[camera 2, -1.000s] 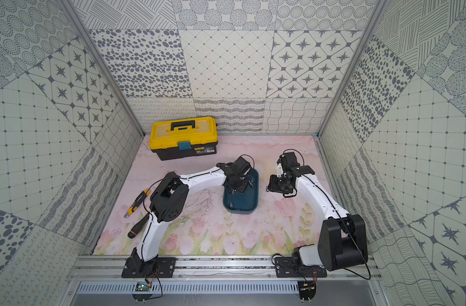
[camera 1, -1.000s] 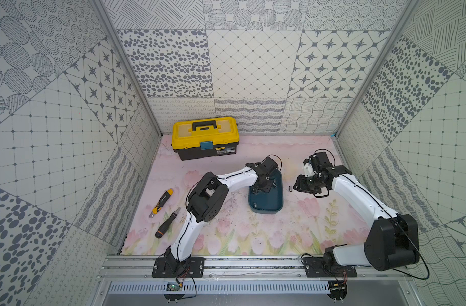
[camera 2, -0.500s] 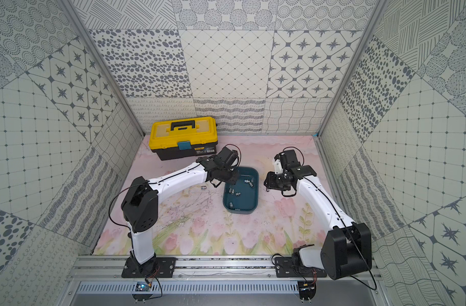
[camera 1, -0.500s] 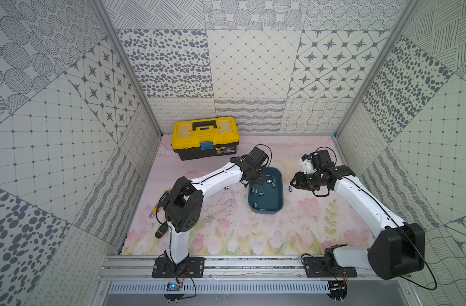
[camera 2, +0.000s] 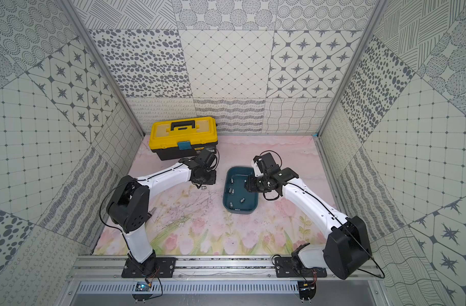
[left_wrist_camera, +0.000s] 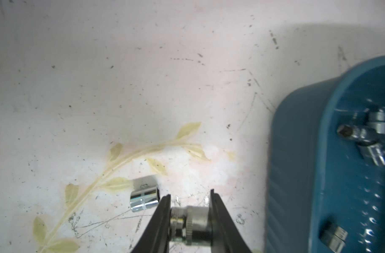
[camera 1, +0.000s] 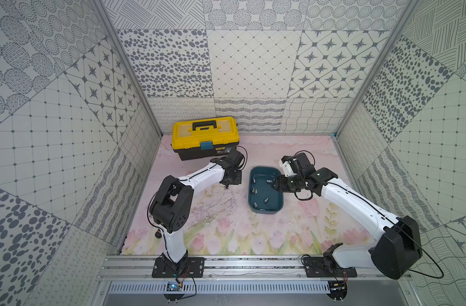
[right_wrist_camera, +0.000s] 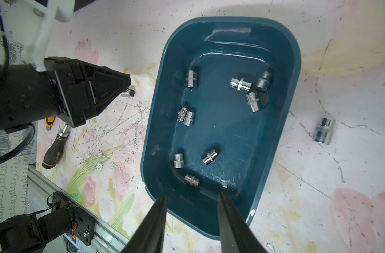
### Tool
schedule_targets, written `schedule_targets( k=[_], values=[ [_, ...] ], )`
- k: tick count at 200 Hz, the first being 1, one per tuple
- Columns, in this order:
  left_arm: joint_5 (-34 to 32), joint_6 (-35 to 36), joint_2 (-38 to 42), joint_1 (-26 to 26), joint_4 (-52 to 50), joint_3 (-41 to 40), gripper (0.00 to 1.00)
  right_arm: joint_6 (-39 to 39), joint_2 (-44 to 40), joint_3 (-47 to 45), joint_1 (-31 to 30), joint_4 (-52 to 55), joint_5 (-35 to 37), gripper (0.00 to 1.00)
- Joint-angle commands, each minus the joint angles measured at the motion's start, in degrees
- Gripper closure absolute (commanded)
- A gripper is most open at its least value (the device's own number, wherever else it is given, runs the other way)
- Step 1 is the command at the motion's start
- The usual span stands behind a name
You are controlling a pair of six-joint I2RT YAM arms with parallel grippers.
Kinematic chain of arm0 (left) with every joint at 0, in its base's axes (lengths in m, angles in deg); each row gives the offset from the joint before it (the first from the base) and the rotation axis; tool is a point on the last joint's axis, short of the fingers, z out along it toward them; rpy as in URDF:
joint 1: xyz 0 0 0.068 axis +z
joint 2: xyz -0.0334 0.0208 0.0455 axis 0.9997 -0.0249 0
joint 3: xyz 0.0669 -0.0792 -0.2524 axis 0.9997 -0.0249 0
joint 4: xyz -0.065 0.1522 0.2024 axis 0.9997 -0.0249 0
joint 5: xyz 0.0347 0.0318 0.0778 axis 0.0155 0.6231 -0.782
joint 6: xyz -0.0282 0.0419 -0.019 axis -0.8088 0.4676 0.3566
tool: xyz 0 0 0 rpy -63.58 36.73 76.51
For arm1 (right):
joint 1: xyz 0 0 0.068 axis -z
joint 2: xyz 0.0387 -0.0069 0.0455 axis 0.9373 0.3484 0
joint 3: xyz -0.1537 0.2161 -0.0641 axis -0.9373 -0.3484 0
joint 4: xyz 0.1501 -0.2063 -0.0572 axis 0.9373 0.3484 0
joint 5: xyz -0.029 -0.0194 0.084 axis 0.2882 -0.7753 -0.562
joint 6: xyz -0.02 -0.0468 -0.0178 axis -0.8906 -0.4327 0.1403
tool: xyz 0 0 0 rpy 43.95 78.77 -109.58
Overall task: Take out the socket from the storage box
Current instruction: Place the socket head at the center of the board.
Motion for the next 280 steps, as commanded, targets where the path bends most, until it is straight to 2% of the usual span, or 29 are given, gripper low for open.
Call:
schedule_targets(
  k=[1,70,133,160,235,280],
  values=[
    [-1.3,-1.9,-2.8,2.1,2.4,0.1,0.79,0.7,1.7,0.6,-1.4,-1.6,2.2,0.56],
    [-2.3,-1.7,-6.4,2.8,3.6,0.3,0.75,-2.3,6.4,2.0,-4.7,-0.5,4.0,0.56],
    [-2.8,-1.3,-7.1,2.9,3.9,-0.3,0.61,-2.7,10.2,3.2,-5.6,-2.2,3.1,0.56],
    [-2.7,-1.2,-7.0,3.0,3.9,-0.2,0.52,-2.8,11.7,4.3,-5.7,-1.5,3.3,0.56],
    [-2.3,-0.1,-4.4,2.9,3.2,0.6,0.44,4.6,13.9,4.7,-6.1,-3.8,2.8,0.56],
    [-2.7,0.0,0.0,2.9,2.4,0.0,0.37,6.7,16.9,6.2,-7.0,-3.6,3.2,0.56]
  ],
)
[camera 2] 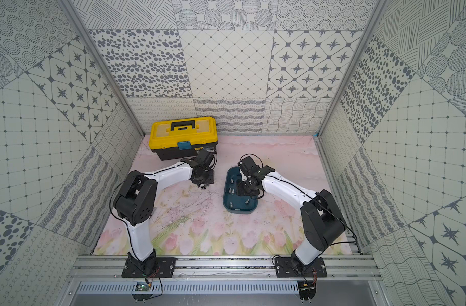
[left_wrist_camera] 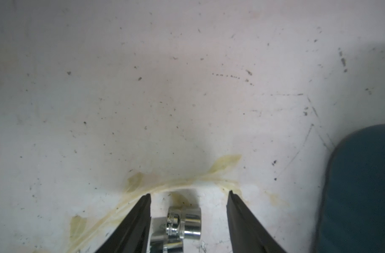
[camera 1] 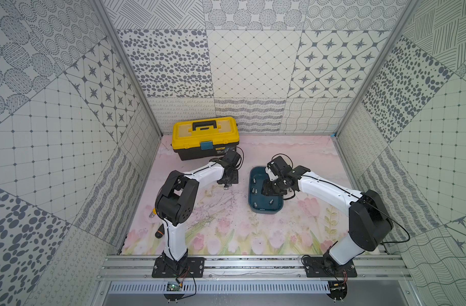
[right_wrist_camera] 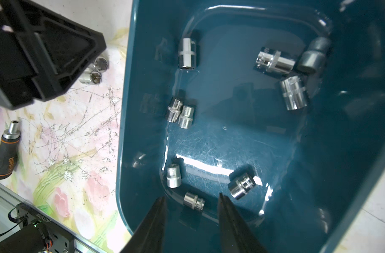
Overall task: Take out the socket from the storage box
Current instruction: Place the socket head at the center of the board, then pick up the socket head from the storage box.
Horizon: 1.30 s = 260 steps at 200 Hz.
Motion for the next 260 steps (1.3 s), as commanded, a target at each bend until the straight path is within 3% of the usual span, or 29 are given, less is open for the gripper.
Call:
schedule_targets(
  k=[1,112,260],
  values=[
    [-0.9,0.8,3.7,0.2,-1.2,-0.1,0.37,2.1,1.8,2.1,-0.7,-1.6,0.1,0.56],
    [2.4,1.5,17.6,0.2,-1.2,-3.2,0.27,1.4,11.2,8.7,-2.3,2.2,4.7,0.55],
    [2.0,-0.3,20.9,0.2,-2.3,-6.2,0.23,0.6,18.5,14.3,-2.8,4.7,9.0,0.46]
  ],
)
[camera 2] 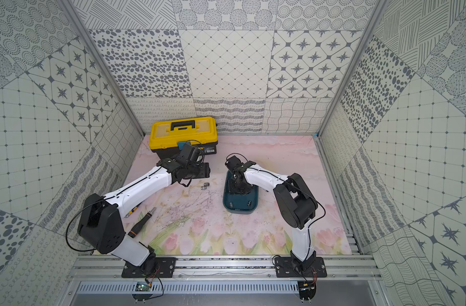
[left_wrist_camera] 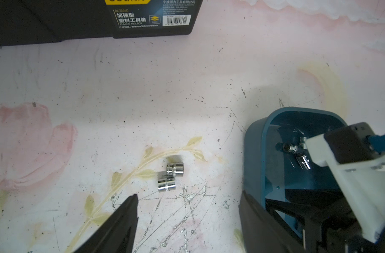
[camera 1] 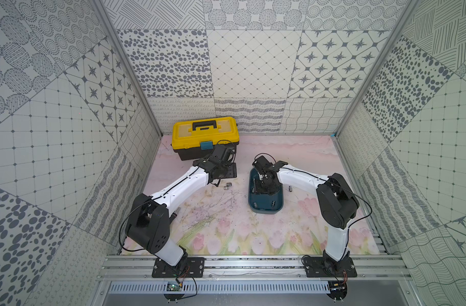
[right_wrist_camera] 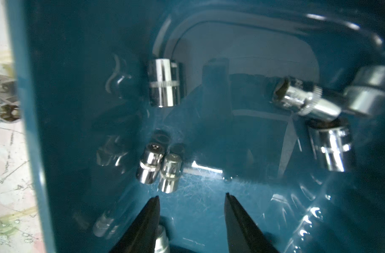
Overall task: Take out the socket from the storage box
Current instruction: Pick up the socket head from the storage box.
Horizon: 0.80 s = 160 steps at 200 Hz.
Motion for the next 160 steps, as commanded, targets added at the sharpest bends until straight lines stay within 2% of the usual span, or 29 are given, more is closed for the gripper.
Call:
schedule_targets(
  k=[1,48,160],
  values=[
    [0.6,-0.7,1.2,0.2,-0.6,-1.1,0.23,-0.6,1.3,1.7,-0.5,-0.1,1.0,0.46],
    [0.3,-0.7,1.9,0.2,-0.5,-2.0,0.22,-1.0,2.3,1.9,-0.4,-0.7,-0.3,0.45],
    [1.7,-1.0,2.7,0.3,0.8,-3.5,0.22,-4.8,3.5,2.4,-0.3,-0.4,2.7,0.46]
  ],
)
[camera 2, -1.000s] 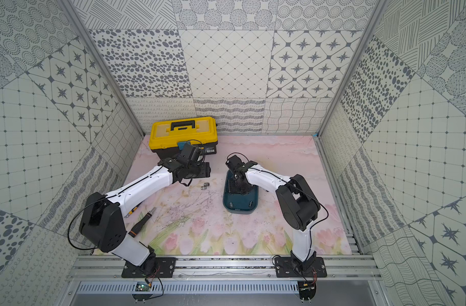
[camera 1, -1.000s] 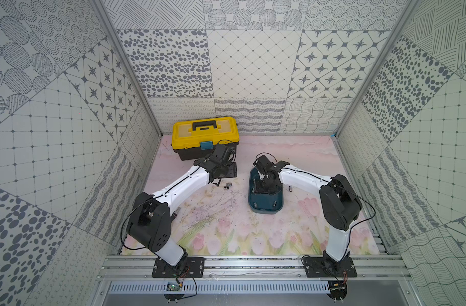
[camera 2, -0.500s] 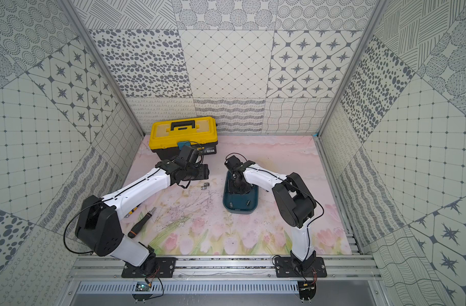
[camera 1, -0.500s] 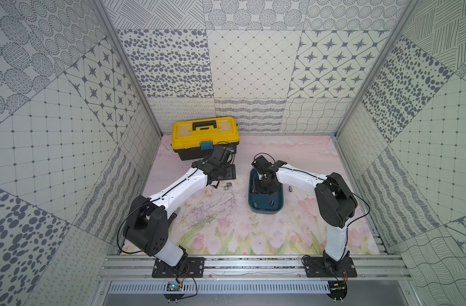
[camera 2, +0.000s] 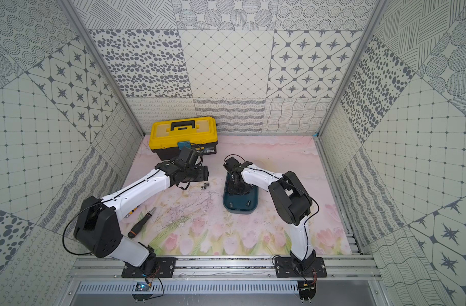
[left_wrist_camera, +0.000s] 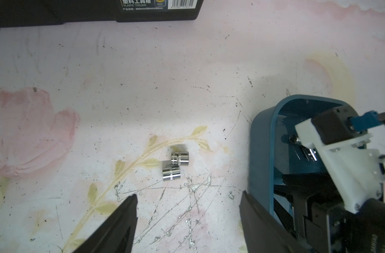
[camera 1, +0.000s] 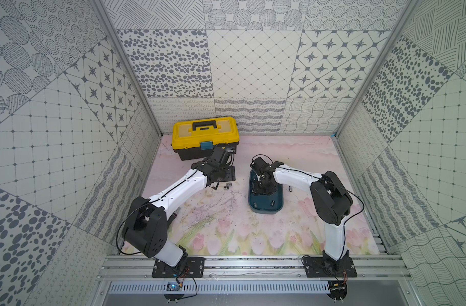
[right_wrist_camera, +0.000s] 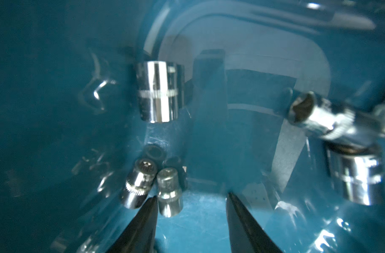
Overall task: Take out the socket from the storage box
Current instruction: Pick up the socket head from the storage box.
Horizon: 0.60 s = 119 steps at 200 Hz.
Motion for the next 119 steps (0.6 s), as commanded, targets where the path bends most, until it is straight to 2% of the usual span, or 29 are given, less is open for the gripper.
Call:
schedule_targets(
  k=[1,35,119],
  values=[
    [1.3,-0.6,0.7,0.2,0.8,-0.3,0.22,-2.1,-0.2,0.7,-0.2,-0.6,1.4,0.46],
    [1.4,-0.5,0.8,0.2,1.0,-0.4,0.22,-5.4,-0.1,1.7,-0.2,-2.3,-1.0,0.48],
    [1.2,-0.2,1.5,0.3,1.0,-1.5,0.22,-7.7,1.5,2.9,0.4,-2.8,-0.4,0.54]
  ],
)
